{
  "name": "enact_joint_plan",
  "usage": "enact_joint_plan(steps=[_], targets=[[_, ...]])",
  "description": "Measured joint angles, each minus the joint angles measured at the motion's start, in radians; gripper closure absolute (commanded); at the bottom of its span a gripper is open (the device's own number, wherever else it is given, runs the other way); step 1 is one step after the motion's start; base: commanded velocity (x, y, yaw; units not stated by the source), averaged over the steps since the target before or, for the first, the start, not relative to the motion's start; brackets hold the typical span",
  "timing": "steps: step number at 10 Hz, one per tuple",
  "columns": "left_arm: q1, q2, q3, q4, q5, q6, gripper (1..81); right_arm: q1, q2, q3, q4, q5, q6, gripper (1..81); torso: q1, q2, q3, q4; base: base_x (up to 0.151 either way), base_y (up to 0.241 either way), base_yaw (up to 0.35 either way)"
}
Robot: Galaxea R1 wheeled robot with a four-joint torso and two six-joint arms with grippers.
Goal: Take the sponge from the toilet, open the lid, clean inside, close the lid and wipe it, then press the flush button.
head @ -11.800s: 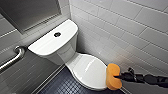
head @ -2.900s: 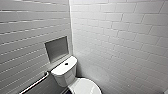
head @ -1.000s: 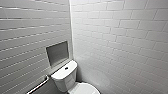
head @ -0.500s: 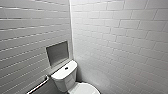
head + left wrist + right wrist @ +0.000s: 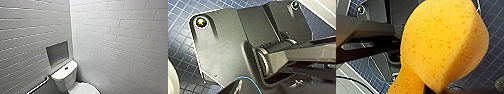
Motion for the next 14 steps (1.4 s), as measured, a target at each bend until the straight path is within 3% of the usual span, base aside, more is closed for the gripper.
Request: enact_joint_plan(steps=[5,11,14], targets=[[0.001,-0.033,0.048,-0.001,-0.006,0.000,1.0,0.000,-0.156,0.315,0.001,0.036,0.000,81.1,0.000,0.000,0.000,0.000,0.000,0.000,0.000],[0.003,-0.033,0.050,-0.002,-0.007,0.000,1.0,-0.010,-0.183,0.331,0.000,0.054,0.000,81.1,0.000,0.000,0.000,0.000,0.000,0.000,0.000],[0.018,-0.034,0.054,-0.003,-0.004,0.000,1.0,-0.026,-0.178,0.330,0.000,0.052,0.000,81.1,-0.002,-0.001,0.001,0.000,0.083,0.000,0.000]])
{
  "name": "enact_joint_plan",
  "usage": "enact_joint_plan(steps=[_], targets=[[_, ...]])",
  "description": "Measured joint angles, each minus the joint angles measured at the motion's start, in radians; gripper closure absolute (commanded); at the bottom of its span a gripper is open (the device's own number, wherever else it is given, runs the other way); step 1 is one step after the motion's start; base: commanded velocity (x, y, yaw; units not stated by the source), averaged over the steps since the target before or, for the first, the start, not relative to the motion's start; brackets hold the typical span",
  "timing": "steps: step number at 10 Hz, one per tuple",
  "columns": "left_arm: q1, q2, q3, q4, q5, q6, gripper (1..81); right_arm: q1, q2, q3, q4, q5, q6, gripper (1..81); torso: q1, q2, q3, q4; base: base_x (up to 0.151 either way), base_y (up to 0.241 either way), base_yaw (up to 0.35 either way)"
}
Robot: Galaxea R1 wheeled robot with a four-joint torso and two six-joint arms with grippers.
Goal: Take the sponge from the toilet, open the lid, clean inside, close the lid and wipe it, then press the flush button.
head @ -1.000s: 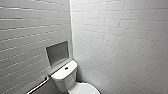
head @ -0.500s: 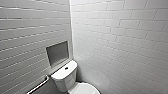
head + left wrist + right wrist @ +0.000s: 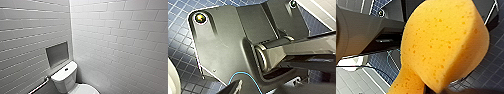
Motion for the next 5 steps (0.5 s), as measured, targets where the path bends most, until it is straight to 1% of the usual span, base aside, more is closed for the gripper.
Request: enact_joint_plan(steps=[2,5], targets=[[-0.019,-0.006,0.017,0.000,-0.012,0.000,1.0,0.015,-0.002,-0.001,0.000,0.011,-0.001,81.1,0.000,0.000,0.000,0.000,0.088,0.000,0.000],[-0.010,-0.007,0.019,0.000,-0.009,0.000,1.0,0.011,-0.004,-0.001,0.000,0.009,-0.001,81.1,0.000,0.000,0.000,0.000,0.089,0.000,0.000]])
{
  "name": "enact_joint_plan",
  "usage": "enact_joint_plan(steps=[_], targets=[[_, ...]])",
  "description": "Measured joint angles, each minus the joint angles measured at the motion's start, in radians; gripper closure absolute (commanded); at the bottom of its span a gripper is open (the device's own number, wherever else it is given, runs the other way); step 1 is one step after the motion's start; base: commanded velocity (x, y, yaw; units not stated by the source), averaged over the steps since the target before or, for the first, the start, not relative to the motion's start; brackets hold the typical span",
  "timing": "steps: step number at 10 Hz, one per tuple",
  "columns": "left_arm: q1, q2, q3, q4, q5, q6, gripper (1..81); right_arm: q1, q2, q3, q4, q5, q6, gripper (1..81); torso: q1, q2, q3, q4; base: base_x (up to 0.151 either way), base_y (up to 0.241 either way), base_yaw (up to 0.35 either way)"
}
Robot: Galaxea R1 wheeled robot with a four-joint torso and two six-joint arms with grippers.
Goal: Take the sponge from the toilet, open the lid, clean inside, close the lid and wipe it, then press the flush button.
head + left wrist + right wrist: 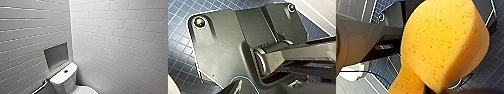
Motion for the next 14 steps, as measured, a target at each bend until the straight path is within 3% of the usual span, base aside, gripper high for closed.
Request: enact_joint_plan(steps=[12,14], targets=[[0.008,0.000,0.000,0.000,-0.007,0.000,1.0,-0.007,-0.003,0.000,-0.003,0.006,-0.002,81.1,0.000,0.000,0.000,0.000,0.105,0.000,0.000],[0.001,-0.001,0.000,0.000,-0.009,0.000,1.0,-0.001,-0.002,0.000,-0.003,0.008,-0.002,81.1,0.001,0.001,0.000,0.000,0.000,0.000,0.000]])
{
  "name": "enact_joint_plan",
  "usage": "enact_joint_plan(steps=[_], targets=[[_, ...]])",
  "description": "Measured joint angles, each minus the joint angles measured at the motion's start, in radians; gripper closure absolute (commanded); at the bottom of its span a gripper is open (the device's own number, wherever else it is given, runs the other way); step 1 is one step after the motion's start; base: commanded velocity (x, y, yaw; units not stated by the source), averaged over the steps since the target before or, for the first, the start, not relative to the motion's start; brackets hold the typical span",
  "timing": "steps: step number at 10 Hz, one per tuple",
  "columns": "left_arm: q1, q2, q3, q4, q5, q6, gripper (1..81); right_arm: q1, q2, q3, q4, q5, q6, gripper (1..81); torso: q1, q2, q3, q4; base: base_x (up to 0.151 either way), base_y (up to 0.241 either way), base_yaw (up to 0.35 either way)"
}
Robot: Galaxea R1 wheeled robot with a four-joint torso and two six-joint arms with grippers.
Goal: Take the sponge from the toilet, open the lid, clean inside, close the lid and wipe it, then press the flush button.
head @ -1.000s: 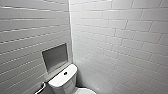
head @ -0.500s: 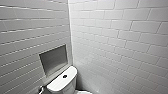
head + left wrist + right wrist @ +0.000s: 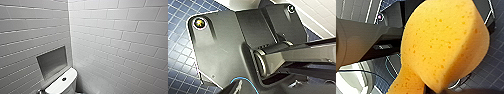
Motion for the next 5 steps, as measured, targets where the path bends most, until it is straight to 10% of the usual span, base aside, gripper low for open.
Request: enact_joint_plan(steps=[5], targets=[[0.007,-0.022,0.040,0.000,0.003,0.000,1.0,-0.007,-0.044,0.062,0.000,0.013,0.000,81.1,-0.001,0.000,0.000,0.000,0.000,0.000,0.000]])
